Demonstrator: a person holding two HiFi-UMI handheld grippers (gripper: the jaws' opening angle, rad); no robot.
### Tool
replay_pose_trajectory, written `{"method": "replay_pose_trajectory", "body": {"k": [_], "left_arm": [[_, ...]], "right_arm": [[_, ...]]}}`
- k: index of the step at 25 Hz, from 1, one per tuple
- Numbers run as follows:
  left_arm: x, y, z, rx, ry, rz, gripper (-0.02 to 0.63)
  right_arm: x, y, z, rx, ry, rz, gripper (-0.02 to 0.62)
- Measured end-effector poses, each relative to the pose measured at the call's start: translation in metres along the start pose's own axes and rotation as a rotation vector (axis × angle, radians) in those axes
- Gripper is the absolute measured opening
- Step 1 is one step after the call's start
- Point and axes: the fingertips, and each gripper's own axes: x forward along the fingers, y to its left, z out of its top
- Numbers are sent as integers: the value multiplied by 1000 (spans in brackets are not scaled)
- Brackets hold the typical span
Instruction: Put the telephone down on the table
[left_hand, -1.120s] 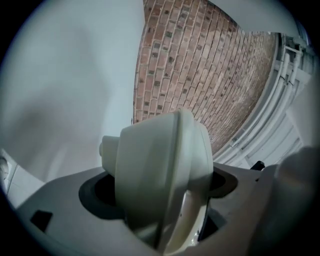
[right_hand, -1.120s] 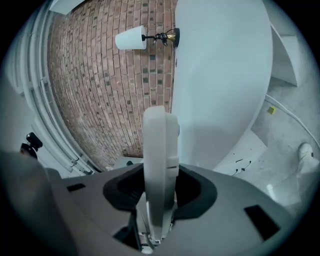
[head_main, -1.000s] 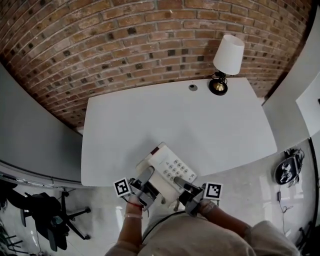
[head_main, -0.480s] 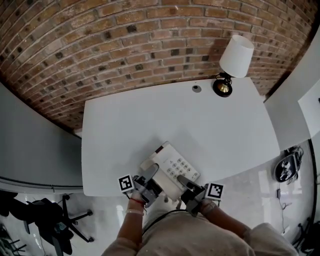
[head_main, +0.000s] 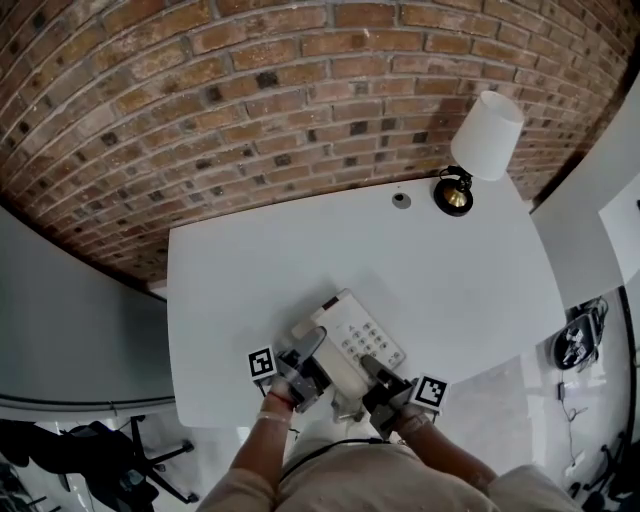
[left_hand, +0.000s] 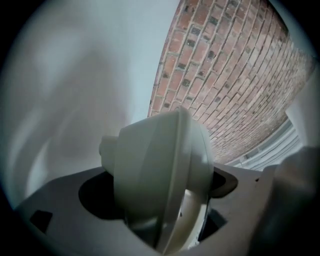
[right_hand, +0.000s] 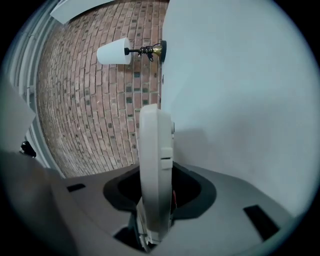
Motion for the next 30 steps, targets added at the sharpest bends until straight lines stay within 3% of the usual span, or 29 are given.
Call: {"method": "replay_pose_trajectory", "body": {"k": [6, 14, 21, 24, 30], "left_arm": [[17, 9, 23, 12, 11, 35, 465], [31, 0, 56, -8, -1, 10, 466], [28, -4, 58, 4, 31, 58, 466], [15, -9, 61, 67, 31, 98, 466], [-17, -26, 75, 300, 12, 140, 457]], "right_arm": [[22, -1, 18, 8, -67, -13, 149], [51, 3, 32, 50, -138, -14, 149], [72, 8, 58, 65, -206, -8, 149], [80, 10, 69, 65, -225, -9, 149], [98, 12, 83, 71, -245, -45, 147]]}}
